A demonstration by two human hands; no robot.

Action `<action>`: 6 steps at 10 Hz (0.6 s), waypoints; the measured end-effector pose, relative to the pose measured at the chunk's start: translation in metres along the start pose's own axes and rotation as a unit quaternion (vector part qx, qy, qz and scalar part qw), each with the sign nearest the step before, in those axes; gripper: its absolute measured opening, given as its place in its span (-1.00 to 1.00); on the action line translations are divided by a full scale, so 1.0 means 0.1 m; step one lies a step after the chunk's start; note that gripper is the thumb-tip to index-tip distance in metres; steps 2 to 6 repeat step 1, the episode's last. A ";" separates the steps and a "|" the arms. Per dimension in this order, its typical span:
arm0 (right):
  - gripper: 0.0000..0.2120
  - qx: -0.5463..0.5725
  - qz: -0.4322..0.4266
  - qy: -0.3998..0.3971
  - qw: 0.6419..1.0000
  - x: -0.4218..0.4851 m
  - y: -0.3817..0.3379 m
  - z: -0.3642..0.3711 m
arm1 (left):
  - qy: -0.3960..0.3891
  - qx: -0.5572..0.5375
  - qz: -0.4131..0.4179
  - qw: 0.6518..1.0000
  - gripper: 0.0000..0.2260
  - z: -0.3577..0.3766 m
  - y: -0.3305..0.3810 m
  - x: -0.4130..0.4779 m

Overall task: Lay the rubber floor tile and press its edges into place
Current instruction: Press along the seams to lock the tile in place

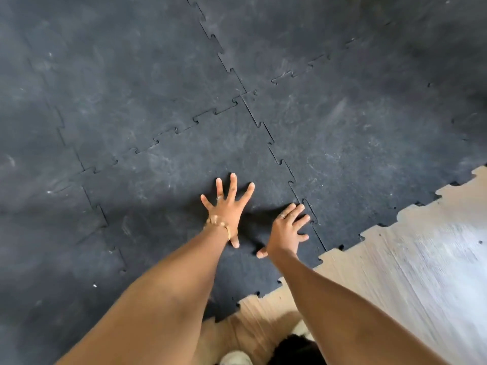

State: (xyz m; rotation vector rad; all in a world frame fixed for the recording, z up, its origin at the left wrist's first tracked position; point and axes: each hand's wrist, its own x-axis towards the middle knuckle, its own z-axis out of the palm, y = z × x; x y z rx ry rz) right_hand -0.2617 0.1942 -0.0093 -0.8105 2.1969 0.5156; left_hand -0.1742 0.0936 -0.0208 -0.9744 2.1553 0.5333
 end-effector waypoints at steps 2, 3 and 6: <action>0.36 0.030 -0.041 -0.042 0.998 -0.12 0.26 -0.27 | -0.087 -0.010 0.025 0.996 0.28 -0.53 -0.18 -0.09; 0.36 0.030 -0.041 -0.042 0.998 -0.12 0.26 -0.27 | -0.087 -0.010 0.025 0.996 0.28 -0.53 -0.18 -0.09; 0.36 0.030 -0.041 -0.042 0.998 -0.12 0.26 -0.27 | -0.087 -0.010 0.025 0.996 0.28 -0.53 -0.18 -0.09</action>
